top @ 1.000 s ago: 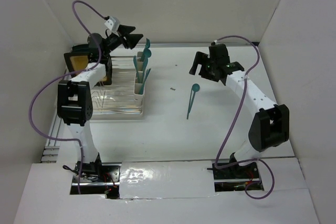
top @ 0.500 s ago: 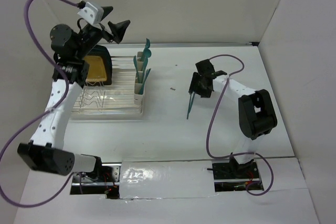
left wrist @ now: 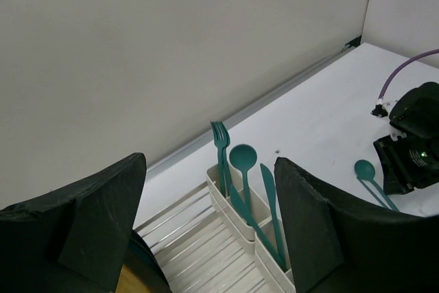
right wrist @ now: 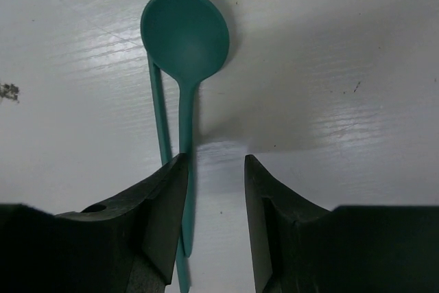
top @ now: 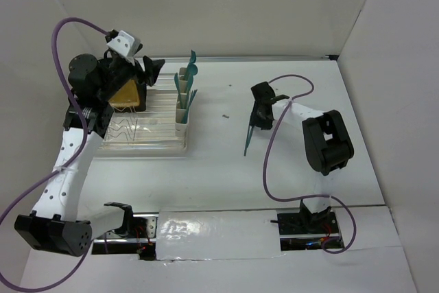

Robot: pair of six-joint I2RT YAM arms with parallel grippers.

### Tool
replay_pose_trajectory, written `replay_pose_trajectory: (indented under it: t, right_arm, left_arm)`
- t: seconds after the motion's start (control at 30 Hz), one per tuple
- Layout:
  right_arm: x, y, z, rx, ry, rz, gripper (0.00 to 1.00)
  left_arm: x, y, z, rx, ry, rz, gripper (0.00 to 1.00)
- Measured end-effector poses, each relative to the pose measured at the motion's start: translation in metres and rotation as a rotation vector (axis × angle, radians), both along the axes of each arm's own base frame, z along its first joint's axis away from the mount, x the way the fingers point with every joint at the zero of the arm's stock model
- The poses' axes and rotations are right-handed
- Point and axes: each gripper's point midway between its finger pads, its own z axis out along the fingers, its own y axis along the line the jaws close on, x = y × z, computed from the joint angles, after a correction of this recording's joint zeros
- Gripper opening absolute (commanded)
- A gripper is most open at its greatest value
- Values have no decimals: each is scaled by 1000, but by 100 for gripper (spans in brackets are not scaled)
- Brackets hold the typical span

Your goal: Sort the eating utensils into containers

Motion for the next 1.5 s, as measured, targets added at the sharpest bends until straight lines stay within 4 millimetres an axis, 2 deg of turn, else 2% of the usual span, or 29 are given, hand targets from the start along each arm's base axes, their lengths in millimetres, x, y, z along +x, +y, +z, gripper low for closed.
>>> replay_pose_trajectory:
  t: [0.1, 0.23, 0.4, 0.53, 0.73, 0.77, 0.8, 0.87, 1.03, 1.13, 1.17, 1.23, 1.3, 1.4, 1.47, 1.5]
  right_arm:
    - [0, -1, -8, -9, 14, 2, 46]
    - [6, 2, -5, 0, -14, 6, 47]
    - [9, 3, -5, 2, -25, 8, 47]
    - [13, 1, -13, -17, -26, 7, 40]
    - [30, -4, -16, -71, -63, 13, 19]
    - [33, -5, -16, -79, -69, 14, 10]
    - [35, -5, -16, -87, -73, 13, 5]
    - [38, -7, -16, -99, -83, 9, 0]
    - [37, -10, -14, -66, -98, 16, 0]
    - [20, -14, -9, 28, -78, 43, 0]
    - [12, -14, -1, 68, -80, 58, 0]
    - [12, -12, 31, 142, -139, 79, 0]
    - [21, -2, 75, 213, -246, 114, 0]
    - [34, 20, 155, 329, -441, 182, 0]
    - [36, 30, 198, 391, -546, 212, 0]
    - [36, 33, 212, 412, -581, 222, 0]
  left_arm:
    - [-7, 3, -1, 7, 3, 13, 88]
    - [-16, 6, 8, 3, -21, 24, 89]
    - [-20, 8, 9, 2, -27, 31, 89]
    - [-20, 8, 8, 2, -22, 32, 88]
    - [-20, 8, 5, 14, -15, 33, 89]
    - [-20, 8, 3, 18, -9, 33, 89]
    - [-20, 9, 1, 22, 0, 34, 89]
    - [-20, 9, -5, 27, 21, 33, 89]
    - [-27, 4, -23, 29, 118, 1, 88]
    - [-32, -8, -22, -12, 180, -50, 87]
    - [-35, -15, -20, -32, 203, -78, 86]
    - [-40, -31, -20, -63, 253, -150, 86]
    - [-45, -53, -21, -96, 311, -231, 84]
    - [-52, -92, -33, -130, 414, -359, 83]
    - [-56, -116, -47, -139, 486, -413, 83]
    - [-58, -127, -54, -143, 521, -433, 83]
